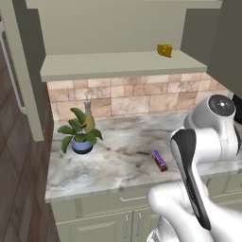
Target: Pick the canned food and bar from the counter and place them in the cabinets closest to them.
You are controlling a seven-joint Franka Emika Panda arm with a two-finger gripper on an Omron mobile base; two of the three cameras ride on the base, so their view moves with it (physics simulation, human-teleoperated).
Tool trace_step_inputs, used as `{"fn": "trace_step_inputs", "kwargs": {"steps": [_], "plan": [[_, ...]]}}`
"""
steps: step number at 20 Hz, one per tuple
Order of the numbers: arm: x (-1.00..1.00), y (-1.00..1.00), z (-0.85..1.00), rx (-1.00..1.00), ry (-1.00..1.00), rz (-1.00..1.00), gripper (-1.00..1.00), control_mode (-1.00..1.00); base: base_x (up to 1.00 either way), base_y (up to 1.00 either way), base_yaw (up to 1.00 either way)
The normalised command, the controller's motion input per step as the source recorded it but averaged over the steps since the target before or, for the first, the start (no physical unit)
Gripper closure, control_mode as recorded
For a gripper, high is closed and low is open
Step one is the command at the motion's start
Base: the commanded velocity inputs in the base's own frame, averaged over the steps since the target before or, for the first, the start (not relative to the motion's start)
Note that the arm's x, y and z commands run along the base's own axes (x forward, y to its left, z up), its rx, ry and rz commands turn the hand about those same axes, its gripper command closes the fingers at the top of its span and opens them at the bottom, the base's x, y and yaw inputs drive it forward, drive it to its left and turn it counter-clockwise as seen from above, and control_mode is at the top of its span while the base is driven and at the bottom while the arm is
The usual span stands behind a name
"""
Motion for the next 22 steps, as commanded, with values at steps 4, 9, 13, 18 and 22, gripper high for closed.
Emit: {"fn": "trace_step_inputs", "kwargs": {"steps": [4, 9, 13, 18, 22], "plan": [[0.14, -0.02, -0.41, 0.02, 0.15, -0.05, -1.0, -1.0, 0.0, 0.0, 0.0], [0.17, 0.0, -0.49, 0.02, 0.11, -0.08, -1.0, -1.0, 0.0, 0.0, 0.0], [0.14, -0.01, -0.51, 0.05, 0.07, -0.09, -1.0, -1.0, 0.0, 0.0, 0.0], [0.11, -0.04, -0.52, 0.06, 0.05, -0.09, -1.0, -1.0, 0.0, 0.0, 0.0], [0.13, -0.07, -0.5, 0.09, 0.02, -0.09, -1.0, -1.0, 0.0, 0.0, 0.0]]}}
